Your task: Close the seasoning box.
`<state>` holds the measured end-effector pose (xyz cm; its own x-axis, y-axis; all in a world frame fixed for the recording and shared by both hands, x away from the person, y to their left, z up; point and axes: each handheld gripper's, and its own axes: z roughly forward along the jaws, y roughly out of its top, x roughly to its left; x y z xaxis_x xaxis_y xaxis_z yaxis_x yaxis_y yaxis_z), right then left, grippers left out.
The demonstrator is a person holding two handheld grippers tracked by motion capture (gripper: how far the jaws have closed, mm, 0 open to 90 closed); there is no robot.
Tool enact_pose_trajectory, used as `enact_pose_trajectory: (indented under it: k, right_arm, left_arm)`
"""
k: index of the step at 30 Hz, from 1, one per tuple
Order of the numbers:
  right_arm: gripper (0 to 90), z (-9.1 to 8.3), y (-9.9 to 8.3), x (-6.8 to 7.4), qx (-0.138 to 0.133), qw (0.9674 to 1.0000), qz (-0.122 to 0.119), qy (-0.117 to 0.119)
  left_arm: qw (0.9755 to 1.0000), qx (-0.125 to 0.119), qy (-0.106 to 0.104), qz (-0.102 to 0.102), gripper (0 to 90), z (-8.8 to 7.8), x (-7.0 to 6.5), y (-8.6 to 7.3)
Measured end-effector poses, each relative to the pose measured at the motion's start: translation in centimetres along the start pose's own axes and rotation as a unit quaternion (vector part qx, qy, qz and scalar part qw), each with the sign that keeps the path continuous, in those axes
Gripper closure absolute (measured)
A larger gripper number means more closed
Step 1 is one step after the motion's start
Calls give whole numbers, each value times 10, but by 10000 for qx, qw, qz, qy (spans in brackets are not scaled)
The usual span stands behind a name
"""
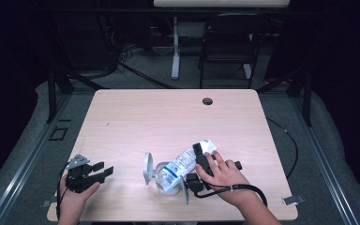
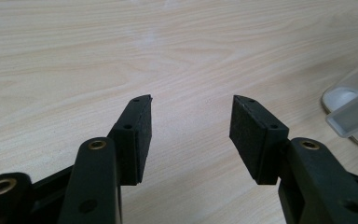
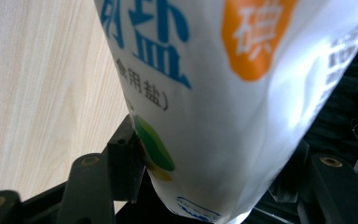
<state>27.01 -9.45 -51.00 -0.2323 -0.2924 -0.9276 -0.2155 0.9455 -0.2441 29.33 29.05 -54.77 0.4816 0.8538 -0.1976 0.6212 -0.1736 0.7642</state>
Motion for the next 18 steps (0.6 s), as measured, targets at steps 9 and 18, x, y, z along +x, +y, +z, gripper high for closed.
enact_pose_trajectory:
  k: [9, 18]
  right_arm:
    - [407, 0, 0, -1, -14, 10000, -27, -30]
    - [407, 0, 0, -1, -3, 10000, -28, -27]
  left_arm:
    - [10000, 3, 0, 3, 490, 0, 0, 0]
    - [10000, 2, 4, 1, 490, 0, 0, 0]
